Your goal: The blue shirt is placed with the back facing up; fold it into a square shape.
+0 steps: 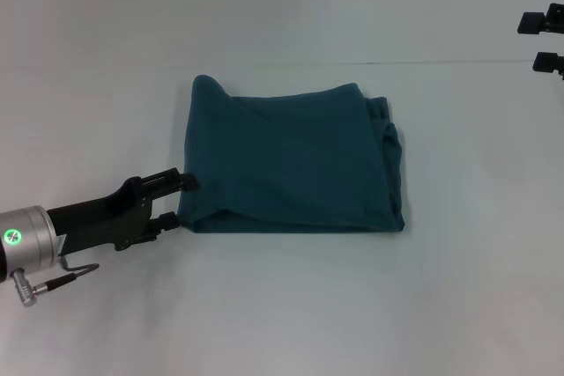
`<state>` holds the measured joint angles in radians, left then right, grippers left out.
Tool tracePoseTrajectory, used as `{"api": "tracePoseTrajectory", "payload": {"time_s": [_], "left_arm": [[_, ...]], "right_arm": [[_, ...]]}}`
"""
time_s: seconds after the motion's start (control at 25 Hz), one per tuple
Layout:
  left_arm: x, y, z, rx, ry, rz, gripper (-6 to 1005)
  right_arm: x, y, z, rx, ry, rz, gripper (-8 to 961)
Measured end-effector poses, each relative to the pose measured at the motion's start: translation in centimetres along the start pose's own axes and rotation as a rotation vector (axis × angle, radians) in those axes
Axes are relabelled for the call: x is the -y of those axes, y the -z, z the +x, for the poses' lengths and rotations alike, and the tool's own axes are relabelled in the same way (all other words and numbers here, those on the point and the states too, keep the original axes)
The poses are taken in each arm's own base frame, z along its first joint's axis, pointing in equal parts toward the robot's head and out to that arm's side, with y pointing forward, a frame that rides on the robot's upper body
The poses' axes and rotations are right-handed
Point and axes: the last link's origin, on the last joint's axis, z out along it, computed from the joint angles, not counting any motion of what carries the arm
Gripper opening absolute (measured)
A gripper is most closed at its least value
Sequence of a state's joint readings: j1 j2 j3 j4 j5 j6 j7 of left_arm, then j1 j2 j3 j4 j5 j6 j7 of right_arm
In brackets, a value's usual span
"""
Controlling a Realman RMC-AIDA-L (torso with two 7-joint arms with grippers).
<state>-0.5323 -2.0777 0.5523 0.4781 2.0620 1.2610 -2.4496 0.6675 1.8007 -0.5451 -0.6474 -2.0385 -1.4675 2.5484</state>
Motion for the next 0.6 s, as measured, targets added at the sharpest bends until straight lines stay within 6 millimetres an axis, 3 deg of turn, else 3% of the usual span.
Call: {"api": "tracePoseTrajectory", "payload": {"time_s": [0.6], "left_arm": [[0.91,-1.03,0.04,-0.046,0.034,0.055,854]], "right_arm": [[0.27,0.28,0.09,0.005,-0.003,0.004,860]]}}
